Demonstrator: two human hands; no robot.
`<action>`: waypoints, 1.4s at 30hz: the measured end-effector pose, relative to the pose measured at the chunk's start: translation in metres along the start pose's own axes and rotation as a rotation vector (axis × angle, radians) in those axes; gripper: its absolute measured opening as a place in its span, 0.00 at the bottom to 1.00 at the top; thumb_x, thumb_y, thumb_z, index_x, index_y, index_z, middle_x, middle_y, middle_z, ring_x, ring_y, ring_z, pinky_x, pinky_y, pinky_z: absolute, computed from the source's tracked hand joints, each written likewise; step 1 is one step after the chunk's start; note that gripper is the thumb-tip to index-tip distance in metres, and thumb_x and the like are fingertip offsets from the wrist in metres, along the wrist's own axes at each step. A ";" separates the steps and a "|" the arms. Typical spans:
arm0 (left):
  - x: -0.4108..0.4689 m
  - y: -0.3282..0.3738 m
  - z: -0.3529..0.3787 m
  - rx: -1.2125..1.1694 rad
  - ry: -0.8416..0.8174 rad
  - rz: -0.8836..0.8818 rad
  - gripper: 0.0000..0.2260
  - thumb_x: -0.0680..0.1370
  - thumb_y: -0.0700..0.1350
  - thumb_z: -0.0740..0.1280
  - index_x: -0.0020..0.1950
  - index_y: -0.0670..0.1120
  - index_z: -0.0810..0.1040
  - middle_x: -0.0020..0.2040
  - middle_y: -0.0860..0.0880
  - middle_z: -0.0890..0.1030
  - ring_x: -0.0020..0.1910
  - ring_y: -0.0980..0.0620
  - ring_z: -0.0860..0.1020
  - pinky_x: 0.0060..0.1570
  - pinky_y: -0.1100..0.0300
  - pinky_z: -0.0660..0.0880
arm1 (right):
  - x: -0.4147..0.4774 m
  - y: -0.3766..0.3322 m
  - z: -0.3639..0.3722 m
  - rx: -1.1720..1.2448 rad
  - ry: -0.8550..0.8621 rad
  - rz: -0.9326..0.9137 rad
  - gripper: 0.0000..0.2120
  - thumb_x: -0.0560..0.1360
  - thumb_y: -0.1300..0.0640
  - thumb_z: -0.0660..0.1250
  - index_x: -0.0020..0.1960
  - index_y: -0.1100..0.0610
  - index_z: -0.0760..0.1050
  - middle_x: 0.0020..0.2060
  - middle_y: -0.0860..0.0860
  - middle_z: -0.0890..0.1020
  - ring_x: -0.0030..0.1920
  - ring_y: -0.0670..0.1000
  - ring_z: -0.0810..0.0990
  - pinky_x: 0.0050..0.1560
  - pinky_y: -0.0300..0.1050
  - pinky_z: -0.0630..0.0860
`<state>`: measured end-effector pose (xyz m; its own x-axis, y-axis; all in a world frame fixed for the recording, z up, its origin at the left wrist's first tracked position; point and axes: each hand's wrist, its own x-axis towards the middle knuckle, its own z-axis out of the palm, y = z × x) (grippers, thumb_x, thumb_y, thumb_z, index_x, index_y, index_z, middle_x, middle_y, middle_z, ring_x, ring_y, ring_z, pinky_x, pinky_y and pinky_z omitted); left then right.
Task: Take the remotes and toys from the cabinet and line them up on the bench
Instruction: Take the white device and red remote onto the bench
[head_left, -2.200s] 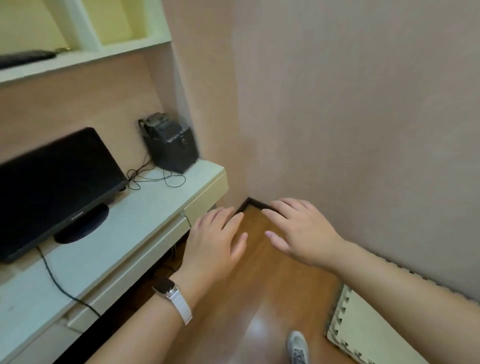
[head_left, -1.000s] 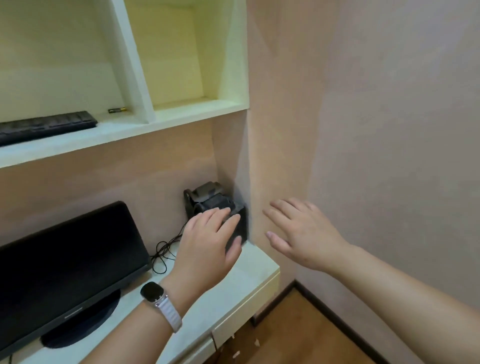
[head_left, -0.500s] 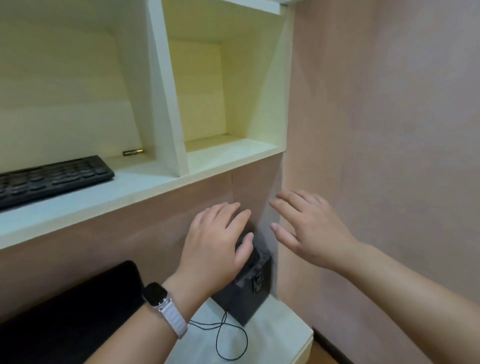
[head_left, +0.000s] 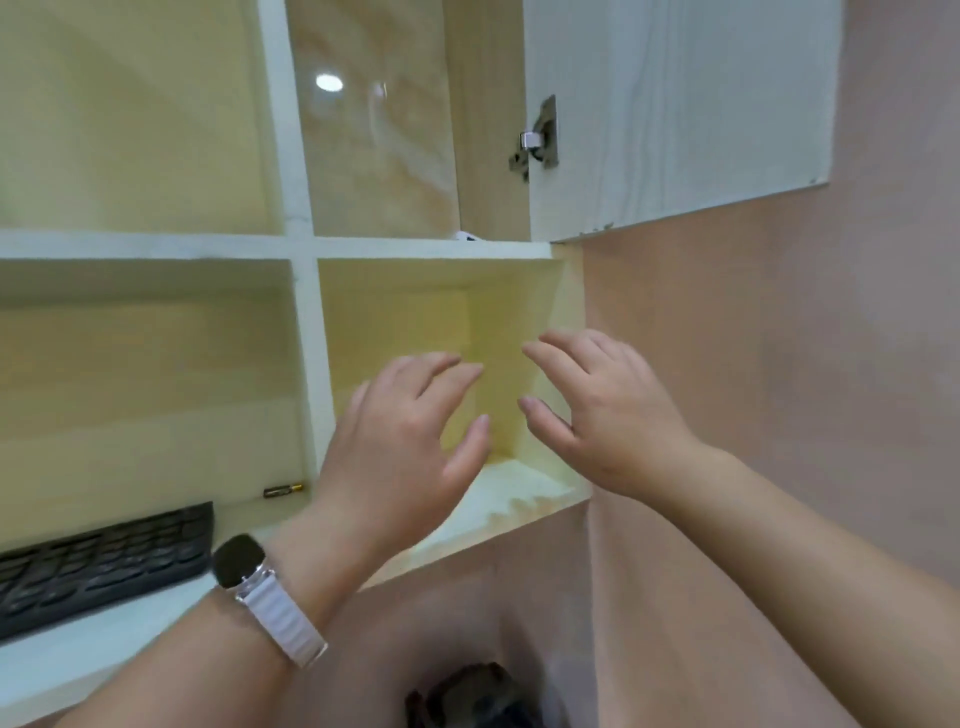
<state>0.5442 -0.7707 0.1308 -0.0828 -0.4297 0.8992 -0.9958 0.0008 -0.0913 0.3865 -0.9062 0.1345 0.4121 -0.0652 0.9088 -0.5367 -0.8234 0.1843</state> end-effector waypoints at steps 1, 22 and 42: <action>0.016 0.001 -0.004 0.005 0.026 0.016 0.20 0.75 0.54 0.63 0.63 0.47 0.78 0.61 0.48 0.79 0.61 0.48 0.74 0.58 0.48 0.72 | 0.012 0.007 0.000 0.011 0.030 -0.016 0.24 0.75 0.44 0.60 0.62 0.59 0.77 0.57 0.56 0.81 0.55 0.60 0.78 0.51 0.52 0.73; 0.275 -0.052 0.008 0.316 -0.709 -0.189 0.19 0.77 0.53 0.67 0.67 0.53 0.73 0.63 0.53 0.77 0.58 0.51 0.76 0.61 0.54 0.73 | 0.107 0.041 0.048 0.296 0.184 -0.164 0.22 0.74 0.48 0.63 0.62 0.60 0.77 0.54 0.56 0.80 0.55 0.60 0.76 0.58 0.54 0.72; 0.284 -0.059 0.069 0.503 -0.762 0.005 0.09 0.77 0.52 0.62 0.48 0.47 0.74 0.42 0.48 0.79 0.40 0.46 0.76 0.34 0.57 0.69 | 0.107 0.041 0.052 0.265 0.165 -0.166 0.24 0.73 0.47 0.62 0.64 0.60 0.76 0.53 0.56 0.79 0.55 0.60 0.76 0.62 0.55 0.70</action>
<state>0.5823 -0.9553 0.3618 0.1384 -0.9109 0.3887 -0.8464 -0.3126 -0.4311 0.4462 -0.9764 0.2196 0.3415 0.1559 0.9269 -0.2539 -0.9342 0.2507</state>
